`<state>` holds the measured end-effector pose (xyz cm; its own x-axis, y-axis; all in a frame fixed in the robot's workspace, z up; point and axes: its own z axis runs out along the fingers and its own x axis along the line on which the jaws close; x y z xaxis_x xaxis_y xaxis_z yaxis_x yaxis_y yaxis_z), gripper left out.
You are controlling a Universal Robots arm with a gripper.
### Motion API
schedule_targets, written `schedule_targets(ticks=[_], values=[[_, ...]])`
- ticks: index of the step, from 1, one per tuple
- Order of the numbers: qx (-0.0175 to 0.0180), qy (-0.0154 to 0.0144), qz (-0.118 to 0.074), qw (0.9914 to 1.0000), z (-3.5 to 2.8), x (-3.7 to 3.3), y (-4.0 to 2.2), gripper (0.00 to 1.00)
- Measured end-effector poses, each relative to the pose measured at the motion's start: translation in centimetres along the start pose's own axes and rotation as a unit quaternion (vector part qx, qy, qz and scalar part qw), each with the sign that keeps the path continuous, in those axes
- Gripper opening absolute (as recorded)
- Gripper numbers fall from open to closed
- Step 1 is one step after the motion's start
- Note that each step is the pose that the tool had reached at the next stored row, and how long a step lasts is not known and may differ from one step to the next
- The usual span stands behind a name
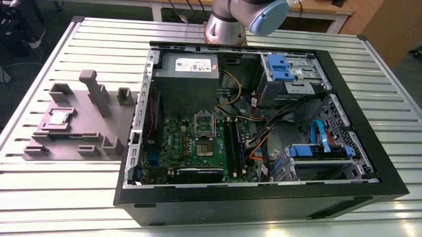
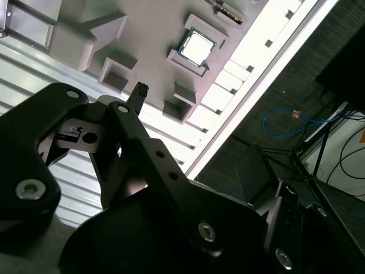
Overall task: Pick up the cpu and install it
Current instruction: 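Pick up the cpu and move it towards the insertion slot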
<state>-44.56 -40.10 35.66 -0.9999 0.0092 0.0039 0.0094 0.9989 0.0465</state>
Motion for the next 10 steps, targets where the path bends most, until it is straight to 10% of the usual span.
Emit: schedule_targets(ticks=[10], values=[[0.0000, 0.0000, 0.000, 1.00000, 0.22, 0.00, -0.01, 0.88]])
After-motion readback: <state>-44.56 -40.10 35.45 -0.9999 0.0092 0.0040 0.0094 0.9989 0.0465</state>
